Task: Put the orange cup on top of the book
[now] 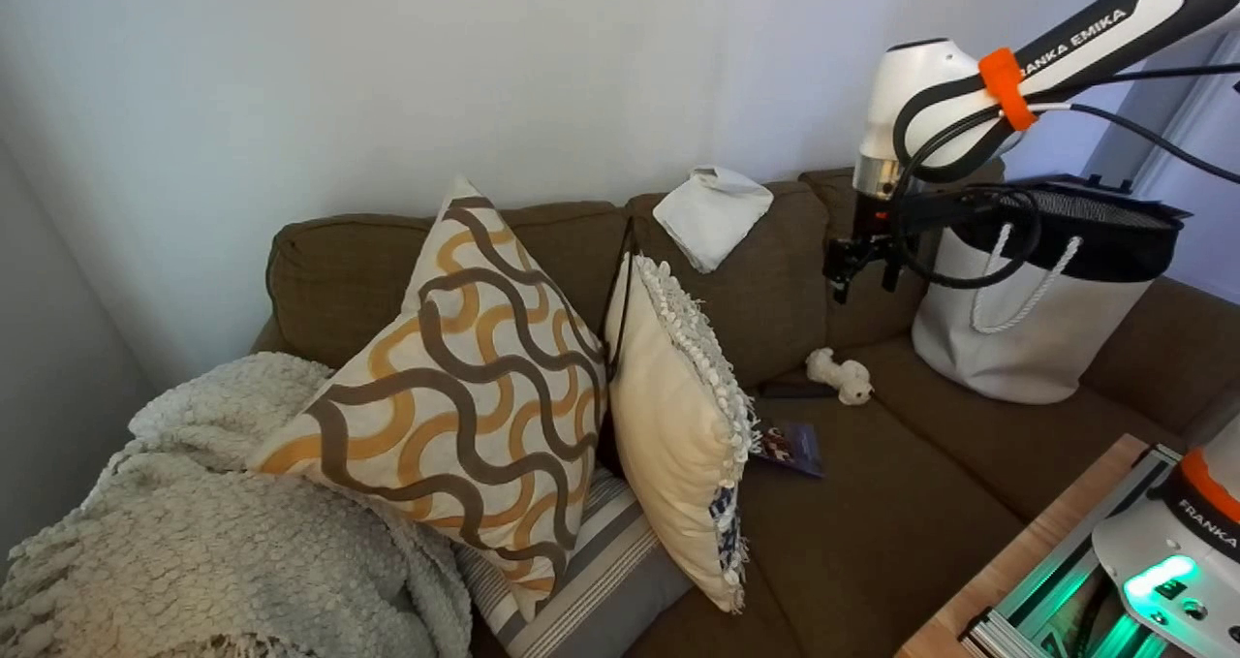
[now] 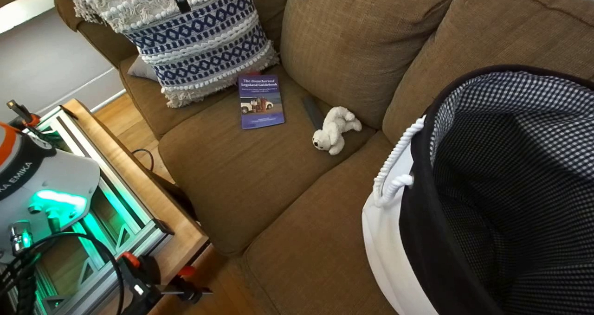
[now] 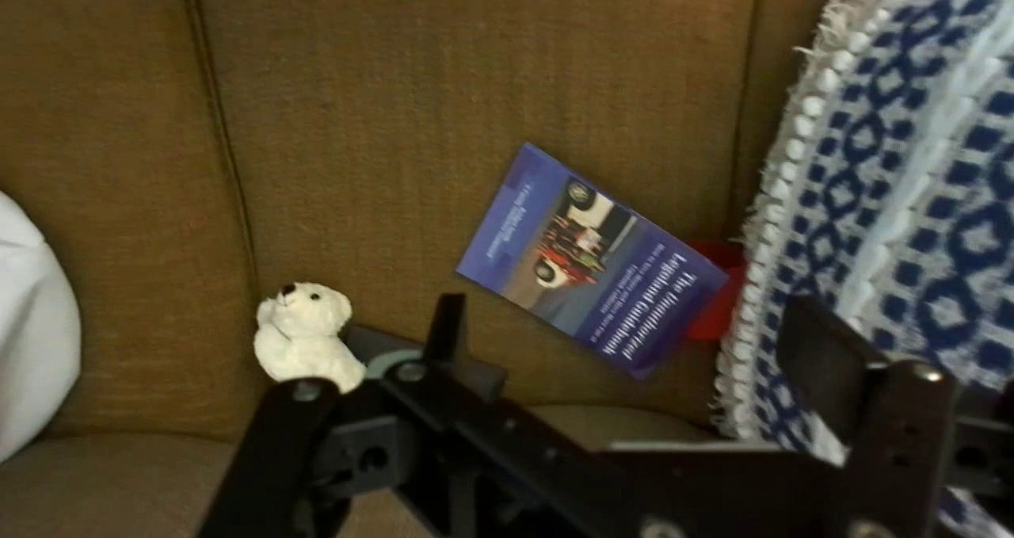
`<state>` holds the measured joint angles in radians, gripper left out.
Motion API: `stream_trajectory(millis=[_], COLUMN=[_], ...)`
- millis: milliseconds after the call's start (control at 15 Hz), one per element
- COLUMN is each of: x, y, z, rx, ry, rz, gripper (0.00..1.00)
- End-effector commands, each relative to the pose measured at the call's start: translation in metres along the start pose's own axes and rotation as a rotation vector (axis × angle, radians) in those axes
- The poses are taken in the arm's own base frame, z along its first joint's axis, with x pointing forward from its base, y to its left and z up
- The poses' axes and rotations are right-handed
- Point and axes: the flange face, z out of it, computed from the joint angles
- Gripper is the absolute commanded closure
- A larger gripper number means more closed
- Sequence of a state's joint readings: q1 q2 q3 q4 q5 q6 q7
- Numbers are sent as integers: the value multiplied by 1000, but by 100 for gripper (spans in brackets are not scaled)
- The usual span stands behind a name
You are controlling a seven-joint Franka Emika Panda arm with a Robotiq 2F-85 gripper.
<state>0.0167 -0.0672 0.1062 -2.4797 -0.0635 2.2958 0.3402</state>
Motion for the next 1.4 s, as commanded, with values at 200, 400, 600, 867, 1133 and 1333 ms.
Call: stream_trajectory(millis=[200, 400, 600, 867, 1133, 1333], x=[23, 30, 53, 90, 129, 144], y=[46, 43, 40, 55, 12, -35], z=[58, 63, 92, 164, 227, 272], rx=[-37, -38, -36, 13, 34, 0], ry=[-116, -123, -76, -33, -64, -159], rz=[-7, -15, -30, -75, -243, -385], gripper=[0, 0, 0, 0, 0, 0])
